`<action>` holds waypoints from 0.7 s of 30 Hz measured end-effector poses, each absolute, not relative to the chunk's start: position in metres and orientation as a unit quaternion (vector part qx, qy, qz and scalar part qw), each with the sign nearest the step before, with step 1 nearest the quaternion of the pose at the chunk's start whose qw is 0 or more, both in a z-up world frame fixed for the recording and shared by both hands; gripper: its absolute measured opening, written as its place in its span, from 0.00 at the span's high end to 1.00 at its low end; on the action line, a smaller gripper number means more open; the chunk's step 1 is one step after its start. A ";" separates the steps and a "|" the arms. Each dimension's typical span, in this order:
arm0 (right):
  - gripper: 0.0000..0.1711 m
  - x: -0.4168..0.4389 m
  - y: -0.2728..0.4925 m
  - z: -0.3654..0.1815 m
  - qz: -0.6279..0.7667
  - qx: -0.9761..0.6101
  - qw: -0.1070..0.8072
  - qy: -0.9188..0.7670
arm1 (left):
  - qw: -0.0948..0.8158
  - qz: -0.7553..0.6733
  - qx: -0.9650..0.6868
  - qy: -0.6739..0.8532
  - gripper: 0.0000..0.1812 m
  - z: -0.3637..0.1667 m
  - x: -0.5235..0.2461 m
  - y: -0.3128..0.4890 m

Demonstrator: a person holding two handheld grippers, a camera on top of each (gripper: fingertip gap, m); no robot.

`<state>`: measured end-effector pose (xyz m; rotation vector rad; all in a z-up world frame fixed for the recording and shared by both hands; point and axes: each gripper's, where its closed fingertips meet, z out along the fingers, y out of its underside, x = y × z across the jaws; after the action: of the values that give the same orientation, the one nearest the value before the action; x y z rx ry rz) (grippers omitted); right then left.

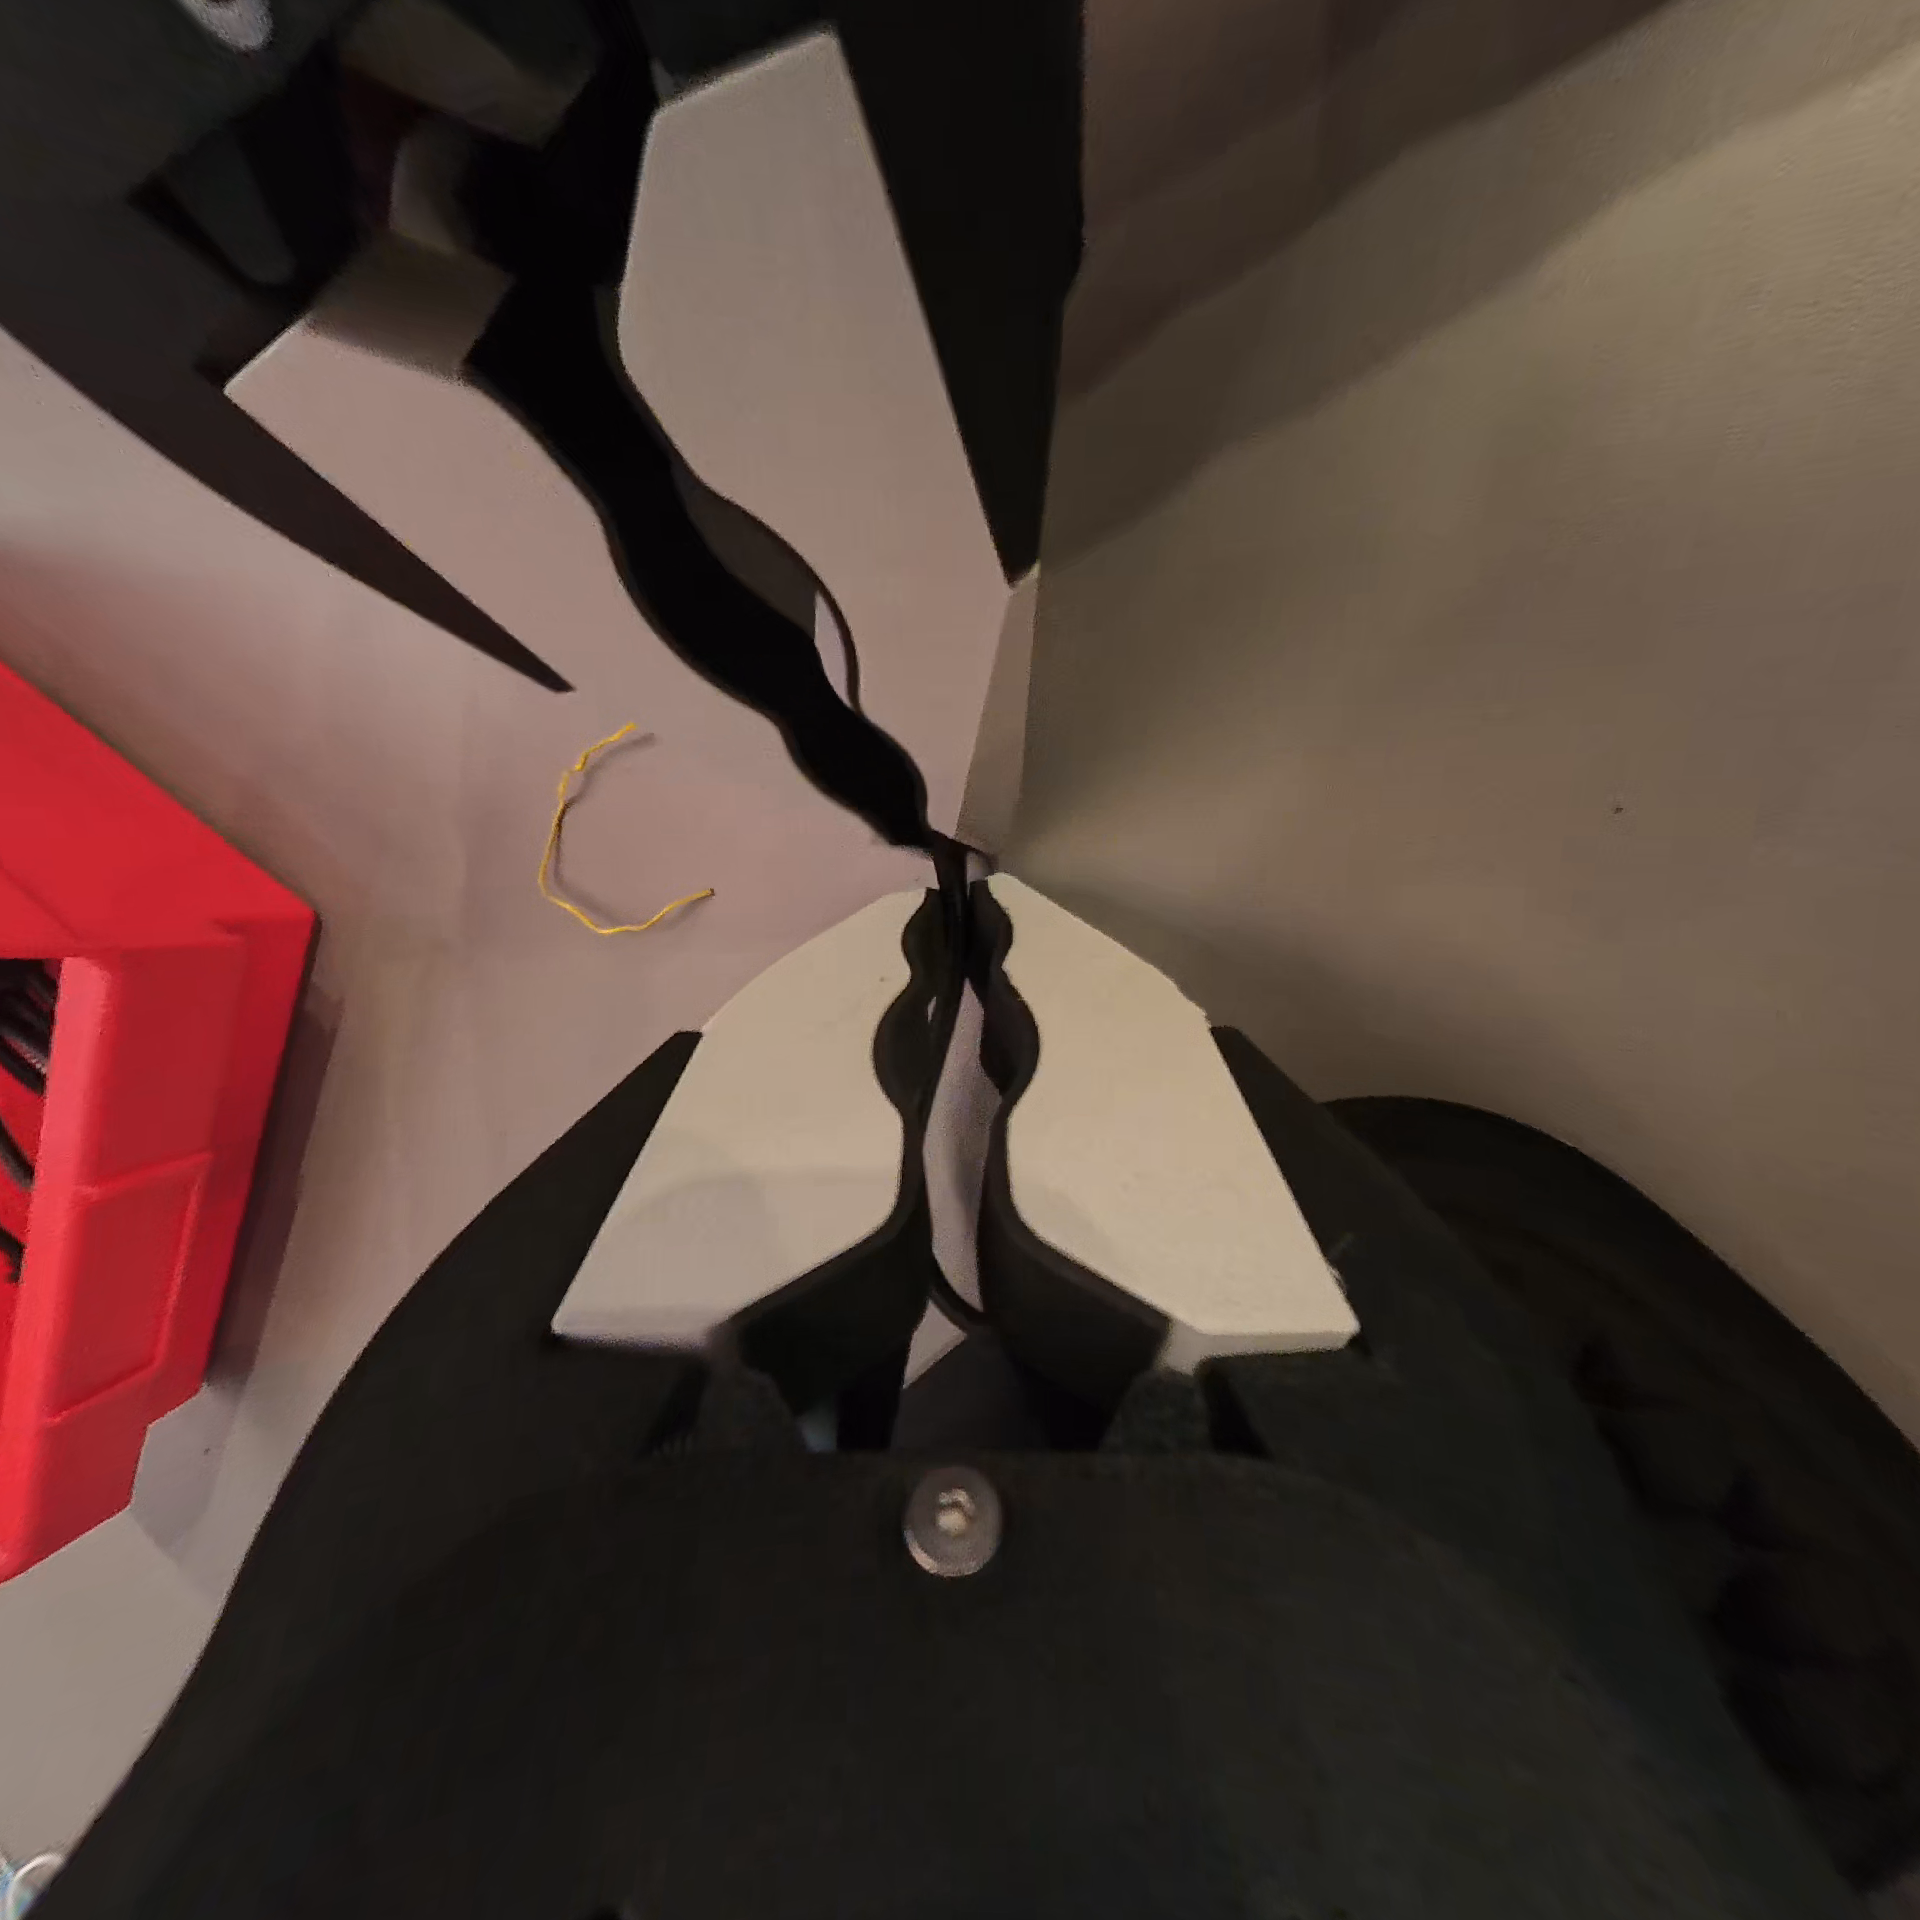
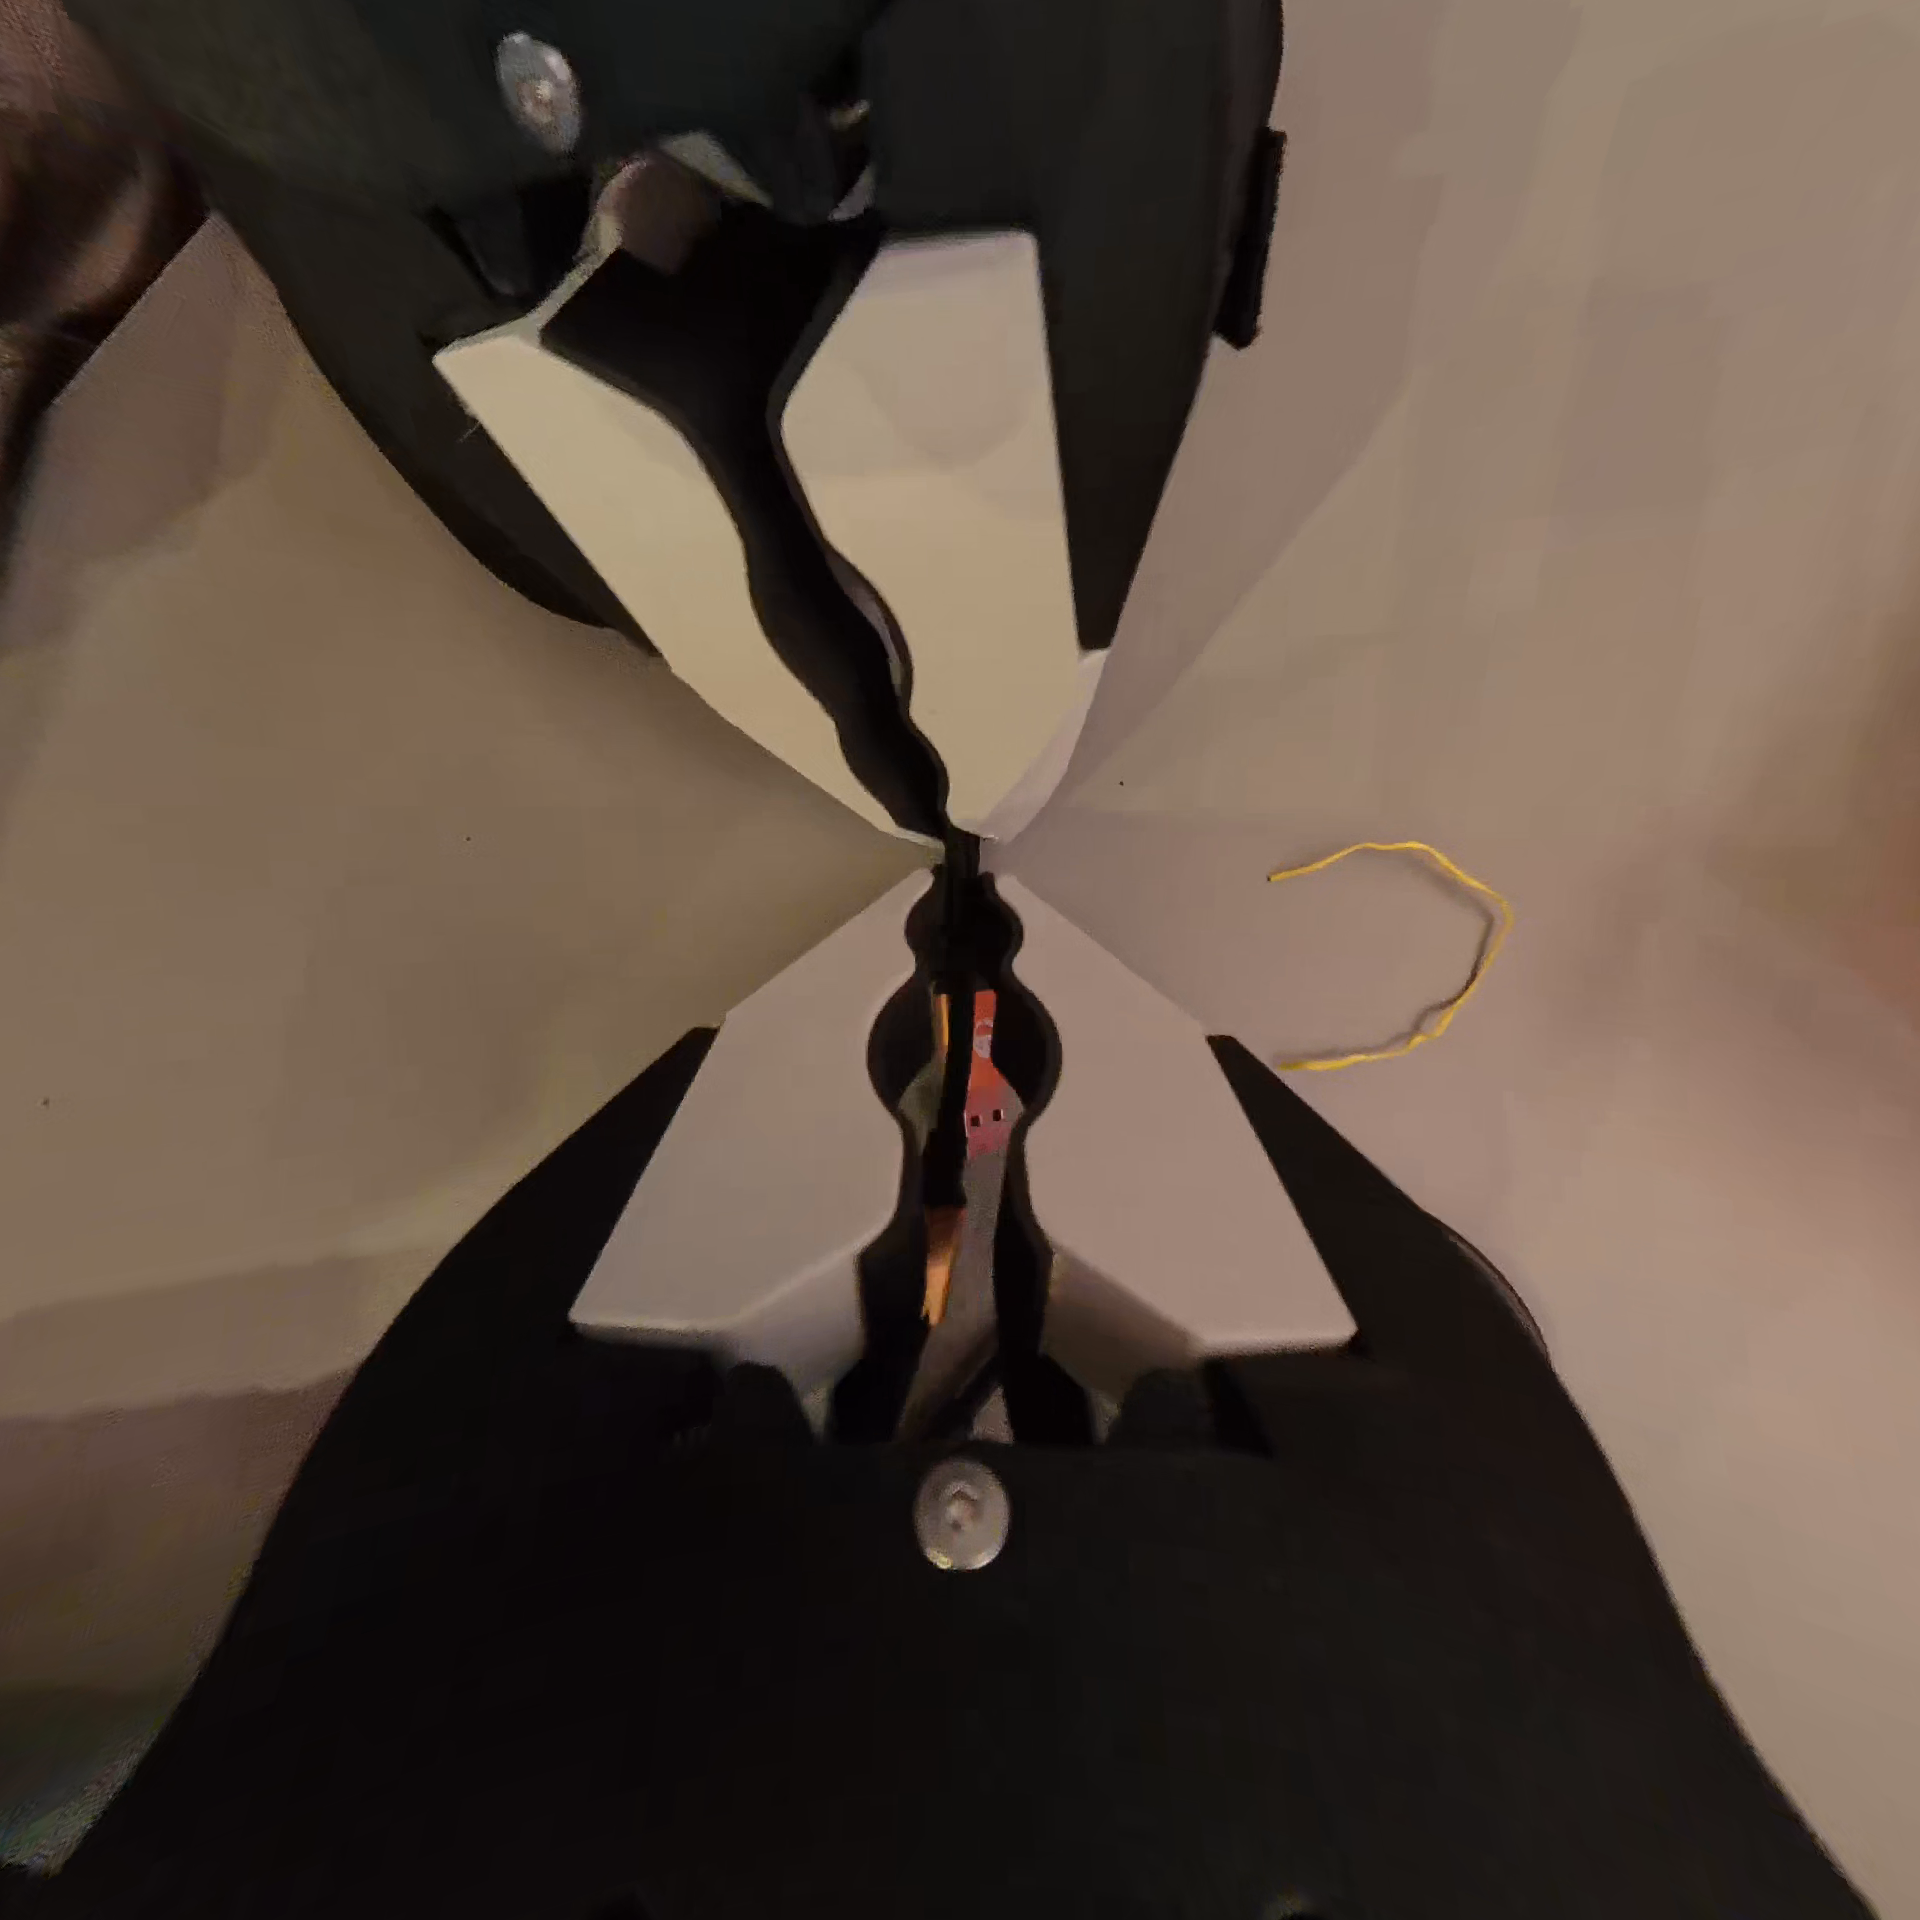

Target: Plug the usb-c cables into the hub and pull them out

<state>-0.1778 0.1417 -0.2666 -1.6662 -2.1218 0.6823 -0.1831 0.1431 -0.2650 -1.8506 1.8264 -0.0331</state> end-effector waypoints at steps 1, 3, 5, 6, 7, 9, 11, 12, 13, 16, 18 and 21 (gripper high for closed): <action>1.00 -0.178 0.141 -0.267 0.238 -0.582 0.182 -0.756 | 0.265 -0.015 -0.687 0.677 0.98 -0.265 -0.183 0.142; 1.00 -0.178 0.141 -0.266 0.232 -0.580 0.181 -0.760 | 0.265 -0.011 -0.685 0.679 0.98 -0.265 -0.183 0.142; 1.00 -0.177 0.139 -0.266 0.231 -0.578 0.179 -0.762 | 0.262 -0.013 -0.685 0.680 0.98 -0.265 -0.183 0.141; 1.00 -0.177 0.139 -0.266 0.231 -0.578 0.179 -0.762 | 0.263 -0.014 -0.685 0.679 0.98 -0.264 -0.183 0.141; 1.00 -0.177 0.139 -0.265 0.234 -0.580 0.177 -0.760 | 0.263 -0.018 -0.686 0.678 0.98 -0.264 -0.183 0.140; 1.00 -0.177 0.140 -0.261 0.247 -0.584 0.181 -0.752 | 0.265 -0.025 -0.690 0.674 0.98 -0.260 -0.183 0.141; 1.00 -0.177 0.139 -0.255 0.269 -0.591 0.180 -0.739 | 0.274 -0.037 -0.689 0.670 0.96 -0.254 -0.182 0.142; 1.00 -0.177 0.140 -0.252 0.280 -0.595 0.181 -0.732 | 0.280 -0.040 -0.689 0.667 0.95 -0.250 -0.181 0.143; 1.00 -0.176 0.140 -0.250 0.292 -0.600 0.178 -0.723 | 0.287 -0.036 -0.688 0.665 0.92 -0.247 -0.182 0.145; 1.00 -0.172 0.143 -0.247 0.322 -0.620 0.165 -0.696 | 0.302 -0.007 -0.687 0.661 0.80 -0.239 -0.188 0.152; 1.00 -0.171 0.143 -0.242 0.355 -0.629 0.156 -0.674 | 0.314 0.004 -0.683 0.660 0.76 -0.233 -0.190 0.154; 1.00 -0.172 0.146 -0.232 0.400 -0.640 0.154 -0.638 | 0.346 0.040 -0.663 0.662 0.70 -0.223 -0.188 0.158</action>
<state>-0.1720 0.1458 -0.2324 -1.8357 -1.8281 1.1463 -0.1879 0.1576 -0.2234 -1.7213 1.7187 0.1051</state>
